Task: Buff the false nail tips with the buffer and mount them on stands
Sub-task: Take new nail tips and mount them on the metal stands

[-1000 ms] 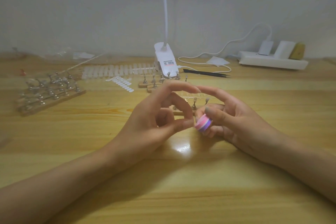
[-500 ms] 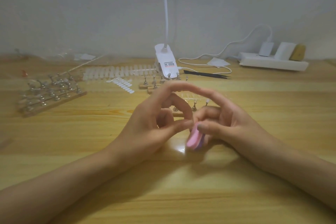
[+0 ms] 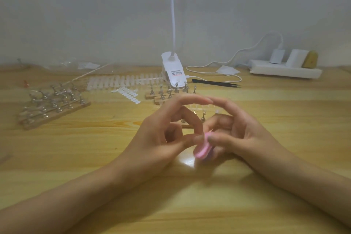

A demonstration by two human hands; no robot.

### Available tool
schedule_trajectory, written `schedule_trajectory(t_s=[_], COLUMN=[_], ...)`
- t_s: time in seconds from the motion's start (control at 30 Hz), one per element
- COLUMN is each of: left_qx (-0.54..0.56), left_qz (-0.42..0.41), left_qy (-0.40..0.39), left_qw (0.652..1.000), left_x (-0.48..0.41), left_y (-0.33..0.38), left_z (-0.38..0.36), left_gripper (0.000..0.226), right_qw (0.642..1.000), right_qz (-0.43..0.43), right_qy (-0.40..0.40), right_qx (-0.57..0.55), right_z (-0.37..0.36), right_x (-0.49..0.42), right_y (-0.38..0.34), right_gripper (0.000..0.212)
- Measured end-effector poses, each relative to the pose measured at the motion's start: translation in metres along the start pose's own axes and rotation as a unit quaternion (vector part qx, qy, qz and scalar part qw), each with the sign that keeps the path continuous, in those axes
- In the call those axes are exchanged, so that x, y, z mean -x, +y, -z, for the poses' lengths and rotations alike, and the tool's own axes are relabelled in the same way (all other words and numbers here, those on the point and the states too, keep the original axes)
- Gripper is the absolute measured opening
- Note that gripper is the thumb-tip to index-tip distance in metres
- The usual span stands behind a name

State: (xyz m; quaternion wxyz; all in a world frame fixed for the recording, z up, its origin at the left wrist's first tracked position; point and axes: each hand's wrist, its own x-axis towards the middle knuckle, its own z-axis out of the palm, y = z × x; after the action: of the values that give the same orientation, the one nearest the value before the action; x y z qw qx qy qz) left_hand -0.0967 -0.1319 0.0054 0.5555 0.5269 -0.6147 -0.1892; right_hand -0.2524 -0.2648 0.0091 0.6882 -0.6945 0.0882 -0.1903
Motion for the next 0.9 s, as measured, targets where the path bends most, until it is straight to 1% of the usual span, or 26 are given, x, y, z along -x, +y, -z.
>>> schedule_trajectory(t_s=[0.07,0.1,0.17,0.2,0.3,0.33,0.47,0.53,0.63,0.7,0.8,0.9], left_qx=[0.003,0.003,0.000,-0.002,-0.007,-0.009,-0.011,0.001,0.003,-0.003,0.009,0.010], left_qz=[0.002,0.002,-0.002,-0.002,0.003,0.001,0.000,0.013,0.014,0.009,0.017,0.013], left_qy=[0.006,0.009,0.006,0.005,0.006,0.005,0.000,0.006,0.004,-0.006,-0.001,0.005], left_qw=[1.000,1.000,1.000,1.000,1.000,1.000,1.000,1.000,1.000,1.000,1.000,1.000], left_x=[-0.0002,-0.0004,-0.0008,-0.0011,-0.0006,0.0003,0.0020,0.0012,0.0000,0.0006,0.0001,-0.0006], left_y=[-0.0007,-0.0006,-0.0003,-0.0005,-0.0015,-0.0012,0.0007,0.0015,0.0015,0.0008,-0.0003,0.0006], left_z=[0.0002,0.0002,0.0003,0.0006,0.0006,0.0002,-0.0005,0.0007,0.0008,-0.0002,0.0000,0.0008], left_gripper=[0.046,0.047,0.047,0.047,0.048,0.048,0.048,0.048,0.046,0.043,0.040,0.041], right_qw=[0.999,0.999,1.000,1.000,0.999,0.999,1.000,1.000,0.999,0.999,0.999,1.000], right_qz=[-0.001,-0.004,-0.008,-0.008,-0.015,-0.013,-0.016,-0.017,-0.016,-0.014,-0.016,-0.017], right_qy=[0.042,0.038,-0.015,-0.025,0.030,0.035,0.006,-0.002,-0.037,-0.029,0.010,-0.024], right_qx=[-0.027,-0.028,-0.004,0.004,-0.016,-0.018,-0.002,0.002,0.013,-0.005,-0.031,0.001], right_z=[0.0022,0.0019,0.0007,0.0012,0.0050,0.0058,0.0060,0.0056,0.0036,0.0040,0.0055,0.0026], right_x=[-0.0003,-0.0003,0.0007,0.0009,-0.0005,-0.0012,-0.0015,-0.0010,0.0010,0.0006,-0.0009,0.0001], right_y=[0.0003,-0.0002,-0.0006,0.0002,0.0008,0.0016,0.0022,0.0012,0.0000,0.0000,-0.0003,0.0005], right_gripper=[0.065,0.065,0.064,0.062,0.061,0.061,0.056,0.058,0.063,0.064,0.064,0.063])
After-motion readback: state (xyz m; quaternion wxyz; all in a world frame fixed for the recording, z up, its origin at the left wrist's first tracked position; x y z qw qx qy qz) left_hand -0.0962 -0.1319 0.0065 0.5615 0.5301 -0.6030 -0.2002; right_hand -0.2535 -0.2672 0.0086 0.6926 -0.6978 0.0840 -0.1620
